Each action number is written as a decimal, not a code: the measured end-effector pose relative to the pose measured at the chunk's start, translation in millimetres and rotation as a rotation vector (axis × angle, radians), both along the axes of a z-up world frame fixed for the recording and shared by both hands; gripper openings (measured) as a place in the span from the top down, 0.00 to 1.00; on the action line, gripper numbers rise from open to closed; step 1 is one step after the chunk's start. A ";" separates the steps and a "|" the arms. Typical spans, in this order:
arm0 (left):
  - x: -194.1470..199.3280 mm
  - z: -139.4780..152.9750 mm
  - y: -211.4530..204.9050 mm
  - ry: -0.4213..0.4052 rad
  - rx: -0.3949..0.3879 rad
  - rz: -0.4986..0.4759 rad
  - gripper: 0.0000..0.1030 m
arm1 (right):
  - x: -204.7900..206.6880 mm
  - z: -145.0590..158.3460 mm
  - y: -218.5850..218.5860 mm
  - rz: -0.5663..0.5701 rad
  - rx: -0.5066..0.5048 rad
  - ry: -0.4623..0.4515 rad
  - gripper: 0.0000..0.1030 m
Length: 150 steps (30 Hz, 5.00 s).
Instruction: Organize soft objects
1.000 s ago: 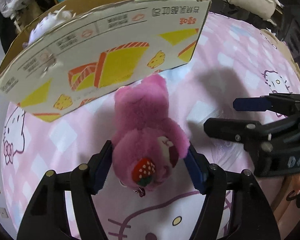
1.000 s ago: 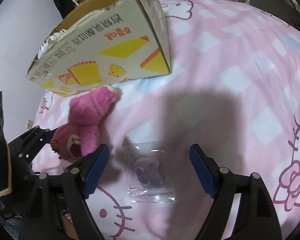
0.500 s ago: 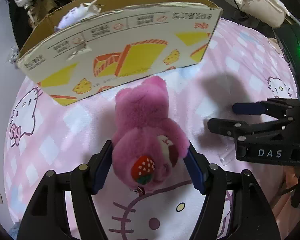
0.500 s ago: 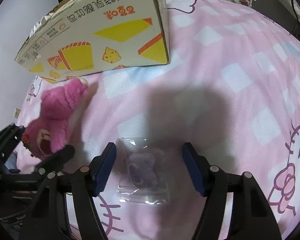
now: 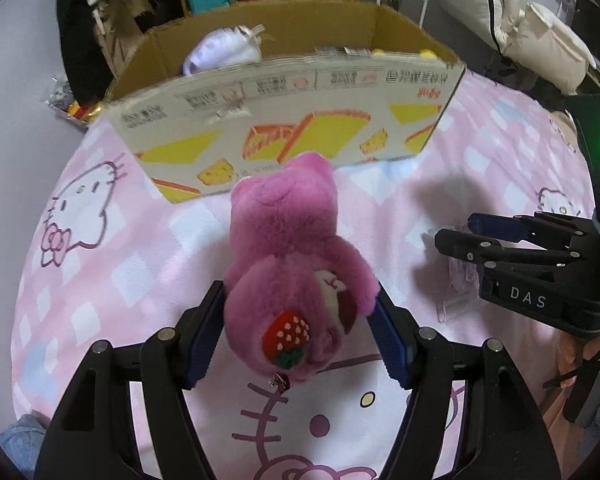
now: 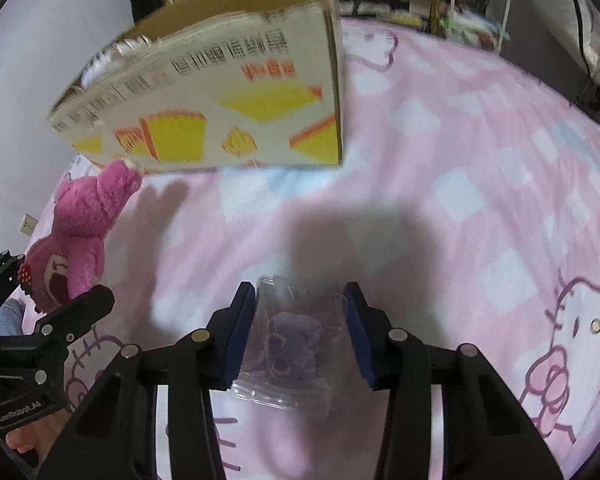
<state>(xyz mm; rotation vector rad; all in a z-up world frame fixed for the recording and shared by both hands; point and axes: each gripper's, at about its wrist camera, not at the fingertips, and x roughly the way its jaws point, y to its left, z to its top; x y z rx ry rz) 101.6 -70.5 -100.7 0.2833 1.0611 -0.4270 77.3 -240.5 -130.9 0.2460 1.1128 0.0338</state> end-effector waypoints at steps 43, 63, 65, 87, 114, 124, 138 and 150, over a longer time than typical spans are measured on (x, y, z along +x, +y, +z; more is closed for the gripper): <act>-45.0 122.5 36.2 -0.585 -0.160 0.136 0.34 | -32.1 152.2 -6.2 0.006 -0.083 -0.679 0.55; 21.9 135.7 20.9 -0.634 -0.156 0.102 0.34 | 34.3 172.8 -21.9 0.063 -0.017 -0.765 0.55; 33.9 129.3 17.4 -0.622 -0.153 0.102 0.34 | 43.0 169.9 -16.7 0.092 -0.030 -0.764 0.55; 98.0 60.4 -4.1 -0.404 -0.113 0.079 0.27 | 99.0 87.0 0.7 0.130 -0.062 -0.610 0.51; -1.7 129.3 55.9 -0.602 -0.160 0.218 0.01 | 13.3 160.6 -4.1 0.059 -0.114 -0.712 0.00; -64.2 154.3 87.2 -0.709 -0.207 0.304 0.01 | -48.3 182.7 -7.4 0.039 -0.173 -0.752 0.00; -100.8 152.8 86.0 -0.779 -0.228 0.259 0.01 | -97.5 185.1 -13.7 -0.023 -0.179 -0.876 0.00; -81.5 126.4 65.6 -0.737 -0.153 0.228 0.01 | -85.6 164.2 -24.5 -0.025 -0.151 -0.830 0.00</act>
